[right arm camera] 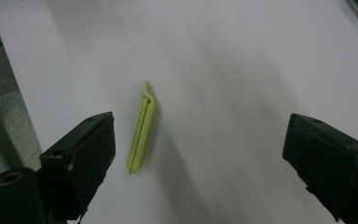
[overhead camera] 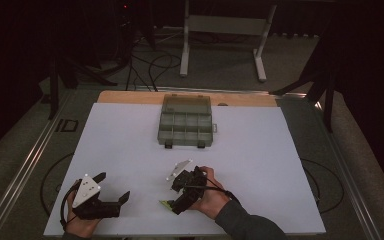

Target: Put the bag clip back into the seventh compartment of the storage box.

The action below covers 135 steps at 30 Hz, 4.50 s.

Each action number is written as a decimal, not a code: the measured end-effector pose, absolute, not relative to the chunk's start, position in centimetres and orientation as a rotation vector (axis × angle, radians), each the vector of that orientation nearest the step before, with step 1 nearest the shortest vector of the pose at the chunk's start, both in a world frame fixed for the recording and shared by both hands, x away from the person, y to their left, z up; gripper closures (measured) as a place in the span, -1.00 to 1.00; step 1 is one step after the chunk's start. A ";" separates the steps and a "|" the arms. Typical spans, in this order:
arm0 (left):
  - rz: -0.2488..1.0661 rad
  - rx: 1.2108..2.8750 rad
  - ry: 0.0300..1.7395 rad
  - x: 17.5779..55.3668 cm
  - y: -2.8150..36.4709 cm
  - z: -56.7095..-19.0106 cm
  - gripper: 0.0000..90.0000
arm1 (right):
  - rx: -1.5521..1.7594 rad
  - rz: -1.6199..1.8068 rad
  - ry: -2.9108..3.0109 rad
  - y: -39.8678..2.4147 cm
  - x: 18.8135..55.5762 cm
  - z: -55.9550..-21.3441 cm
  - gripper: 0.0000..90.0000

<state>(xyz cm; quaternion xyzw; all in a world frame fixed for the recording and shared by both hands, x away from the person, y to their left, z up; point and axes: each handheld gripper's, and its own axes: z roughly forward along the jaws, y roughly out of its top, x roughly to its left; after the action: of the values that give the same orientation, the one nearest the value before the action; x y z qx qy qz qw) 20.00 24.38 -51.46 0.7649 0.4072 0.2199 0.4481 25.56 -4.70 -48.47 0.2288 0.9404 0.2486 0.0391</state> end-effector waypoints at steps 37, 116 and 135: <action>0.545 1.894 1.009 20.0 24.4 -51.5 -1.00 | 0.621 0.580 2.963 -1.6 24.9 -50.2 -0.57; 0.550 1.895 1.012 20.0 24.5 -51.4 -1.00 | 0.561 0.542 2.997 -2.2 25.8 -47.1 0.77; 0.550 1.894 1.013 20.0 24.5 -51.5 -1.00 | 0.642 0.571 2.940 -3.3 27.2 -45.2 0.77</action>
<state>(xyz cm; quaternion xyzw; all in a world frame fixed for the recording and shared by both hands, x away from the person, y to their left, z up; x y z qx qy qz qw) 20.00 24.46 -51.46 0.7647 0.4089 0.2222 0.4458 27.25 -3.32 -45.20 0.2094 0.9591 0.1861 0.0394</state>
